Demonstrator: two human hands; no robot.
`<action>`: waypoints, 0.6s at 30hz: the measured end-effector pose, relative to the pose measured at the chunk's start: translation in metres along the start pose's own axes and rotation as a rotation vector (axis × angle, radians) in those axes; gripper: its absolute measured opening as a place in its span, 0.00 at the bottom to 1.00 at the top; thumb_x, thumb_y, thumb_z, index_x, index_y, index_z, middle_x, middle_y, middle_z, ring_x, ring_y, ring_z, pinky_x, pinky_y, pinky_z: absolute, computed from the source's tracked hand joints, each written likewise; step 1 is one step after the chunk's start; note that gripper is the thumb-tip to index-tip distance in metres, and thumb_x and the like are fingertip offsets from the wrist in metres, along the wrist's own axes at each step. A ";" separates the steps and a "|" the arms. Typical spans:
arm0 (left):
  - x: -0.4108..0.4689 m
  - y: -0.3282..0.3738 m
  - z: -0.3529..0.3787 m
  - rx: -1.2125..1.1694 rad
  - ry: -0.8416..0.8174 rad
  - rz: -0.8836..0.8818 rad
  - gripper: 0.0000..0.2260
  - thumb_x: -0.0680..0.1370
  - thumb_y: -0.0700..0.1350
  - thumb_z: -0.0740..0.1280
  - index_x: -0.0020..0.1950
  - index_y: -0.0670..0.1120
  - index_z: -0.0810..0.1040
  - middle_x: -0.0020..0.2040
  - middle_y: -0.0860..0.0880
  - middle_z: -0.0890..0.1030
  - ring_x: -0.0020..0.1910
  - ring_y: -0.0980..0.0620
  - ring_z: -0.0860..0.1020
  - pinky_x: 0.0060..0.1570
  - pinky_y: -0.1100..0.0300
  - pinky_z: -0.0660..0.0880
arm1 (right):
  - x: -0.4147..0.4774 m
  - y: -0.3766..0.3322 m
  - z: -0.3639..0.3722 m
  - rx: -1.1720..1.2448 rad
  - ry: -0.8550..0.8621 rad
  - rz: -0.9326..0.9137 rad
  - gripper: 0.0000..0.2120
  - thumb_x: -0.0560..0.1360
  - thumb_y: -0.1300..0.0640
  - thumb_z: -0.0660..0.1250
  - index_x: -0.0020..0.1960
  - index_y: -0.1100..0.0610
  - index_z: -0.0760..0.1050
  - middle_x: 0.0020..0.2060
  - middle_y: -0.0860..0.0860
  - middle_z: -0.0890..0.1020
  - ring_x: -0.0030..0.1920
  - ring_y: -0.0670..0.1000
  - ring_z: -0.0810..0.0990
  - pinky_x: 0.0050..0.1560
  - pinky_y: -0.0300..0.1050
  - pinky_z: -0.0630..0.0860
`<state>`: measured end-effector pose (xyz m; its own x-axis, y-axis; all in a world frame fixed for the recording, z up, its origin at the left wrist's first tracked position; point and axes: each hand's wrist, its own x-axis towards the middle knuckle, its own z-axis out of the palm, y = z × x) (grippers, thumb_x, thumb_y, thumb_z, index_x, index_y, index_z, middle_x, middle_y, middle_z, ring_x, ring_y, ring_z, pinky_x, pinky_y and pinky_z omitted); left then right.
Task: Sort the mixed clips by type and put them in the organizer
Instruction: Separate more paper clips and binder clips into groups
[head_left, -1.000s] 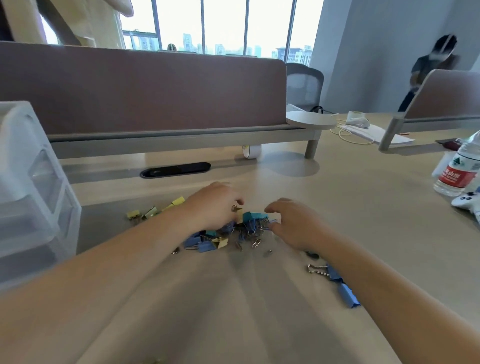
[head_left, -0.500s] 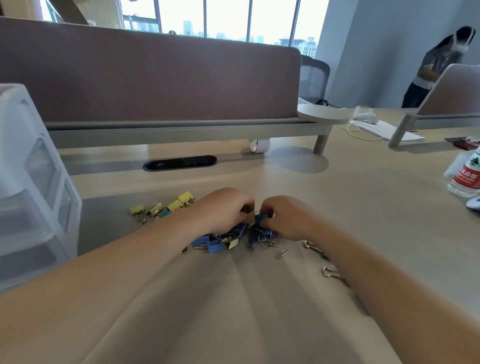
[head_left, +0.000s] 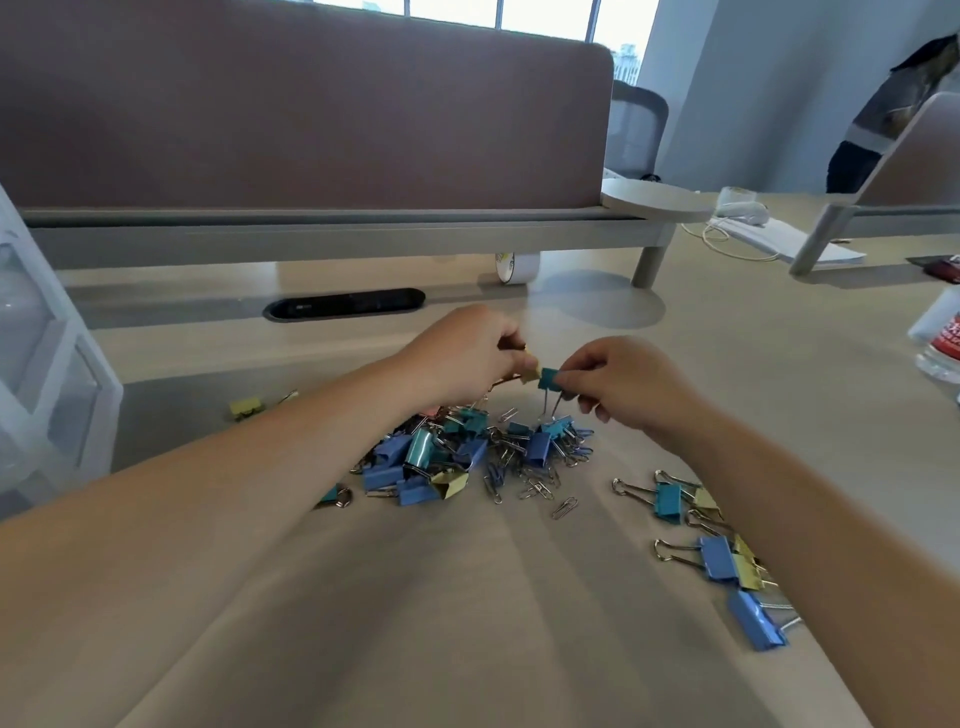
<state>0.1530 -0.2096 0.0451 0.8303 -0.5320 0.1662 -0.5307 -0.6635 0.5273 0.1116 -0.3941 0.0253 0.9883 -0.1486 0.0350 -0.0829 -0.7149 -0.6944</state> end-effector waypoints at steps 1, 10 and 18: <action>0.006 0.001 0.004 -0.001 -0.014 0.001 0.07 0.78 0.51 0.69 0.46 0.49 0.82 0.37 0.53 0.80 0.30 0.59 0.71 0.29 0.61 0.62 | 0.004 0.004 -0.003 -0.032 0.026 -0.002 0.06 0.75 0.56 0.71 0.41 0.55 0.82 0.32 0.50 0.84 0.29 0.46 0.76 0.32 0.40 0.72; 0.046 0.009 0.049 0.032 -0.065 -0.039 0.06 0.79 0.42 0.66 0.50 0.43 0.83 0.44 0.47 0.82 0.42 0.50 0.79 0.37 0.59 0.69 | 0.028 0.036 -0.006 -0.333 0.007 -0.008 0.07 0.78 0.55 0.68 0.47 0.57 0.83 0.41 0.49 0.79 0.39 0.47 0.75 0.32 0.37 0.65; 0.041 0.003 0.053 0.104 -0.137 -0.050 0.16 0.81 0.44 0.65 0.68 0.47 0.76 0.64 0.47 0.79 0.59 0.49 0.77 0.53 0.61 0.68 | 0.034 0.046 -0.007 -0.349 0.069 0.049 0.07 0.78 0.58 0.67 0.47 0.59 0.83 0.48 0.54 0.83 0.44 0.51 0.77 0.42 0.42 0.68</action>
<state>0.1759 -0.2612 0.0093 0.8291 -0.5586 0.0231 -0.5096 -0.7381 0.4420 0.1409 -0.4371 -0.0007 0.9720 -0.2259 0.0643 -0.1806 -0.8941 -0.4099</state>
